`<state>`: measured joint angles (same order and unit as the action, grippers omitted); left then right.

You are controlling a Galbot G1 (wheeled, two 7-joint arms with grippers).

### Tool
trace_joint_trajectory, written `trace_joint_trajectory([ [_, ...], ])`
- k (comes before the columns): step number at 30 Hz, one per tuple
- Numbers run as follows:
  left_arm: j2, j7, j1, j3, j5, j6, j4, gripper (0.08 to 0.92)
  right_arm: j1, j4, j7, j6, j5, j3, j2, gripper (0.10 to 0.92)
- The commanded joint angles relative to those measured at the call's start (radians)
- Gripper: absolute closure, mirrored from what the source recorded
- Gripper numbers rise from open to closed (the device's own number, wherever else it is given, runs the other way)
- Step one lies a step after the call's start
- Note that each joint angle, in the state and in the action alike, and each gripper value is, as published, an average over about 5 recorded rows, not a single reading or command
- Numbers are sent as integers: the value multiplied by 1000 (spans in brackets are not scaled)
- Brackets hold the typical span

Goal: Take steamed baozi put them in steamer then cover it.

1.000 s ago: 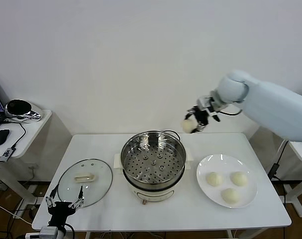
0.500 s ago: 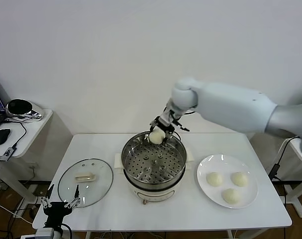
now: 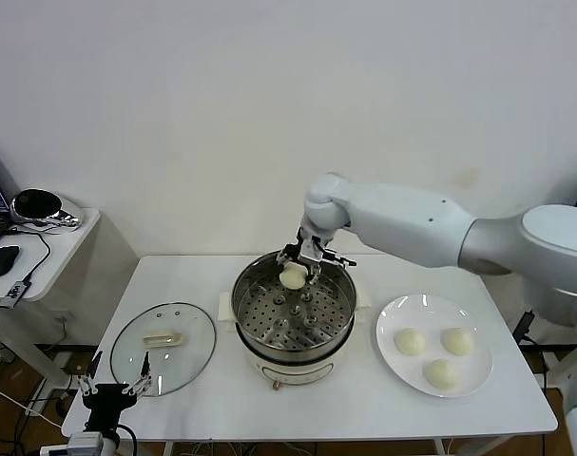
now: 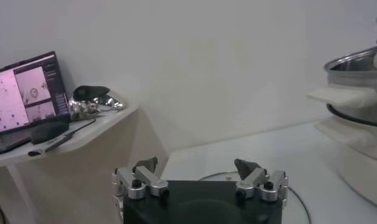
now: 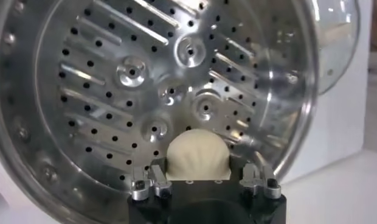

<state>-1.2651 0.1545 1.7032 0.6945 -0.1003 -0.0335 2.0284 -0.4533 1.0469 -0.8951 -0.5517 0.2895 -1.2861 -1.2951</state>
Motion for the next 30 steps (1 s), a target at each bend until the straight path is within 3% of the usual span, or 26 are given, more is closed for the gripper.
trace_joint_trajectory([
  [1, -1, 0, -1, 0, 0, 0, -2, 177, 36, -46, 19, -63, 90, 3, -17, 389],
  [6, -3, 0, -1, 0, 0, 2, -2, 177, 48, -84, 43, -97, 140, 29, -39, 377],
  [9, -5, 1, 0, 0, 0, 3, -1, 177, 46, -84, 55, -109, 134, 30, -46, 320],
  [15, -6, 0, 6, 3, 1, 3, 4, 177, -24, 20, 47, -61, -18, 2, -11, 209],
  [19, -1, 0, 13, 10, 0, 2, 11, 177, -165, 212, -27, 68, -212, -60, 82, 203],
  [24, -3, 0, 8, 9, -1, 1, 24, 177, -337, 436, -118, 393, -471, -137, 259, 203],
  [30, 2, 0, 2, -5, 1, 4, 27, 177, -409, 580, -133, 759, -626, -170, 487, 203],
])
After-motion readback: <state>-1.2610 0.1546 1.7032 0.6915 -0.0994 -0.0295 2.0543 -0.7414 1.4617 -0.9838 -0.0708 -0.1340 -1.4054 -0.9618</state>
